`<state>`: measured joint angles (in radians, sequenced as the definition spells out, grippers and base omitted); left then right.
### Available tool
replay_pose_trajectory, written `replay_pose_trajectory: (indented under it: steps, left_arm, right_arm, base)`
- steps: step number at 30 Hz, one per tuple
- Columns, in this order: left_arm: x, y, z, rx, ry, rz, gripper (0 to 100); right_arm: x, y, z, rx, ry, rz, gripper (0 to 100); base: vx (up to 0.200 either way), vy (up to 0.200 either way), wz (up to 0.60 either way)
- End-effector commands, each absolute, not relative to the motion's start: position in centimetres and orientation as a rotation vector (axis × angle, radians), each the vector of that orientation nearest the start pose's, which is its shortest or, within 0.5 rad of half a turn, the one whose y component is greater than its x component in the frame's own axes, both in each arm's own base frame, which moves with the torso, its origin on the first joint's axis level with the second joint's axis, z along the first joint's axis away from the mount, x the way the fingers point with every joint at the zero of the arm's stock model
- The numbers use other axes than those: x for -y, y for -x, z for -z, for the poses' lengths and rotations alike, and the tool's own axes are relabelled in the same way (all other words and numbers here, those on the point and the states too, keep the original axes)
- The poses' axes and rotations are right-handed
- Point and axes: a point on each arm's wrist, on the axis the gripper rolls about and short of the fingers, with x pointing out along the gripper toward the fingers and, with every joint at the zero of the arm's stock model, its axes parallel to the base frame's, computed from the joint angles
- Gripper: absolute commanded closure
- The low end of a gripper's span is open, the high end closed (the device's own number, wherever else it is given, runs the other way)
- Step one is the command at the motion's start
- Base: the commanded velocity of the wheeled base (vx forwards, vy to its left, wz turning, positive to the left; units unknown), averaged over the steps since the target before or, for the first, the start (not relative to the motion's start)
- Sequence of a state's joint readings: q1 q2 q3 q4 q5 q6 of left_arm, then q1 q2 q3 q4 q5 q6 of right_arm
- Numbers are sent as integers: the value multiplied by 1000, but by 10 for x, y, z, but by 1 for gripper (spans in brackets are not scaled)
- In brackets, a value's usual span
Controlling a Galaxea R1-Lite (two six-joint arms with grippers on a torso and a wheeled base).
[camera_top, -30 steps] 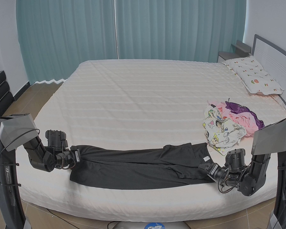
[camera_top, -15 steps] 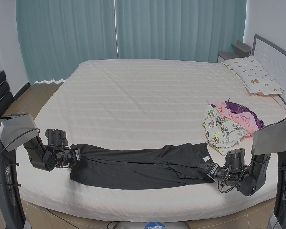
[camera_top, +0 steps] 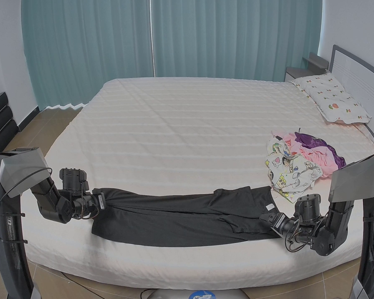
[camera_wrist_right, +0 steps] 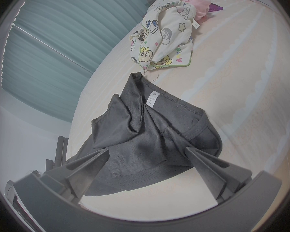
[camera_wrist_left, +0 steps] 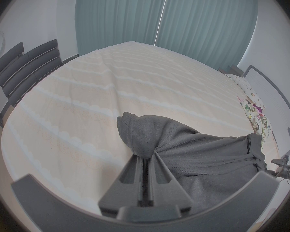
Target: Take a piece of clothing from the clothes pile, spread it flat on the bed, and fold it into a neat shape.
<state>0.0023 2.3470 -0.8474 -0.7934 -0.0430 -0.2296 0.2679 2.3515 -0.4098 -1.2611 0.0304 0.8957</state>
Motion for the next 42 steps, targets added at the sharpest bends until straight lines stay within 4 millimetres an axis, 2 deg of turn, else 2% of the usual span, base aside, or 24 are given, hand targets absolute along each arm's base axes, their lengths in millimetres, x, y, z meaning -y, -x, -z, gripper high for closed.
replay_pose_trajectory:
  steps: [1,11,24,29,37,42]
  left_arm:
    - [0,-376,21,-701,232,-54,100]
    - [4,-382,18,-670,232,-47,100]
    - [27,-385,11,-651,241,-38,100]
    - [35,-383,11,-655,232,-30,100]
    - [53,-377,-12,-618,236,16,100]
    - [74,-371,-20,-627,210,13,100]
  right_arm:
    - [-80,-287,42,-757,-773,37,0]
    - [-80,-288,42,-754,-772,36,0]
    - [-78,-290,38,-721,-785,26,0]
    - [-77,-289,39,-724,-784,28,0]
    - [-78,-290,39,-723,-784,25,0]
    - [-78,-290,38,-720,-784,25,0]
  base:
    - [0,0,0]
    - [0,0,0]
    - [0,0,0]
    - [0,-200,0]
    - [0,-200,0]
    - [0,-200,0]
